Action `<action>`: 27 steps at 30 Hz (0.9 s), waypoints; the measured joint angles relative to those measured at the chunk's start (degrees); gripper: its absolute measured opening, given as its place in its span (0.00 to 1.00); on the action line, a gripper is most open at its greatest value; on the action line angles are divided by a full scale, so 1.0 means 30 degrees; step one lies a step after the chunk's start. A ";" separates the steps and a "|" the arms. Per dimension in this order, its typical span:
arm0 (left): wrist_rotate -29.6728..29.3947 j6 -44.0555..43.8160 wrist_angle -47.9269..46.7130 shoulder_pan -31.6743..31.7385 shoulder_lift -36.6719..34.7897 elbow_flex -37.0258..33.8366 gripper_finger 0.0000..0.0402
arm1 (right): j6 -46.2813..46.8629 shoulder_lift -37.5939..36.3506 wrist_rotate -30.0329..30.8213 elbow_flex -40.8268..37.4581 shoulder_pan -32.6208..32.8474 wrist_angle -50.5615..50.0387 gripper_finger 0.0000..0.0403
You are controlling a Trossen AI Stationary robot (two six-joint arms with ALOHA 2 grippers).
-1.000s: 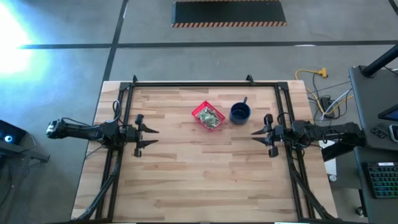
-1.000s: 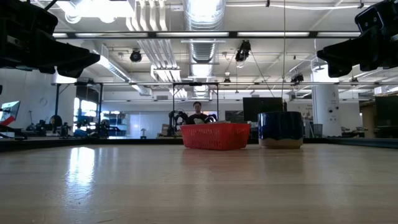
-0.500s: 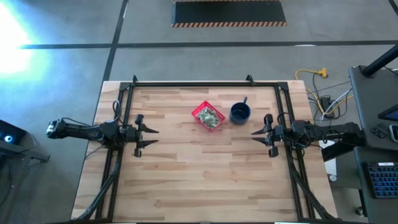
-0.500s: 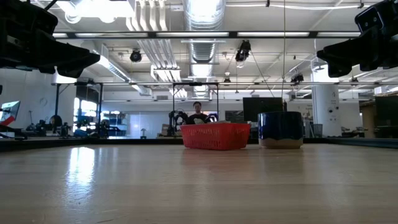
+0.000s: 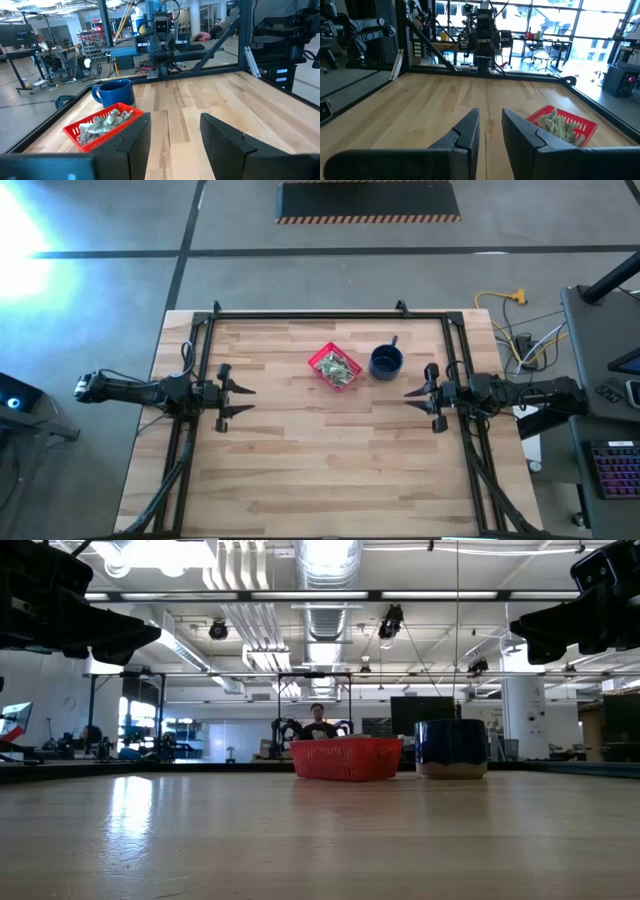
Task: Pick and place Stevia / Truvia into bins
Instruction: Return to Home Position
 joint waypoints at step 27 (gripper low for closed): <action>0.0000 0.0004 0.0000 0.0000 0.0005 -0.0001 0.39 | 0.0000 0.0000 0.0000 0.0000 0.0007 0.0005 0.18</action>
